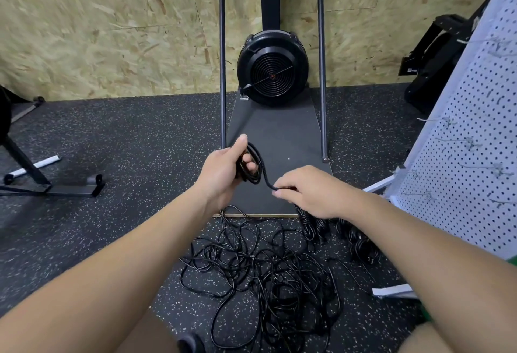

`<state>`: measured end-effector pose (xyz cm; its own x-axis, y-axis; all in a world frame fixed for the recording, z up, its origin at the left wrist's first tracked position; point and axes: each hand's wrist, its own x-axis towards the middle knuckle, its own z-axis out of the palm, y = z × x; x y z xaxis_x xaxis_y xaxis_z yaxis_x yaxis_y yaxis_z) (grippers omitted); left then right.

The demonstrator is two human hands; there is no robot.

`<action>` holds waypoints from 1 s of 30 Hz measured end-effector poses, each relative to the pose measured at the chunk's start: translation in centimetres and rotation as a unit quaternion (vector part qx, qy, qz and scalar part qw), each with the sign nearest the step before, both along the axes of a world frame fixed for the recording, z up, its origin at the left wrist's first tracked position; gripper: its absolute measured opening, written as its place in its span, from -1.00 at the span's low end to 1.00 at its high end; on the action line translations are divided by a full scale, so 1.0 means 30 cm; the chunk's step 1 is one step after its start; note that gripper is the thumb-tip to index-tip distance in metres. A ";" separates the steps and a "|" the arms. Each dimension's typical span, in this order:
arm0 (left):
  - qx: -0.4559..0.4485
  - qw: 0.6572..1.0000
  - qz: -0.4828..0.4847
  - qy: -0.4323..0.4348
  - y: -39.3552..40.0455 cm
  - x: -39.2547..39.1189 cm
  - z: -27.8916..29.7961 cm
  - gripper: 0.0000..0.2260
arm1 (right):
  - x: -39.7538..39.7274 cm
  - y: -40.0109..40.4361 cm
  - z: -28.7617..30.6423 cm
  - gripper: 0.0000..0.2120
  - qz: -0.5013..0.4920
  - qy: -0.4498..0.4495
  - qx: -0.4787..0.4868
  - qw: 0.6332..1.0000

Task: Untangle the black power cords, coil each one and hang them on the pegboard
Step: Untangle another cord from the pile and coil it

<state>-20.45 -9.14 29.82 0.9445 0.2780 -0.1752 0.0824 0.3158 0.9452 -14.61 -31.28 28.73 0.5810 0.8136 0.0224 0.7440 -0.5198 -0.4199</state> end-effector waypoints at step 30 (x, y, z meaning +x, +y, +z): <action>-0.026 0.980 -0.188 0.063 -0.092 -0.063 0.029 -0.52 | 0.003 0.023 0.038 -0.42 -0.196 0.066 0.179 0.962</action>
<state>-22.33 -11.92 30.68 0.9484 -0.0980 -0.3016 0.3172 0.2880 0.9036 -14.52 -30.57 29.88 0.8584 0.4857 0.1652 0.4482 -0.5534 -0.7020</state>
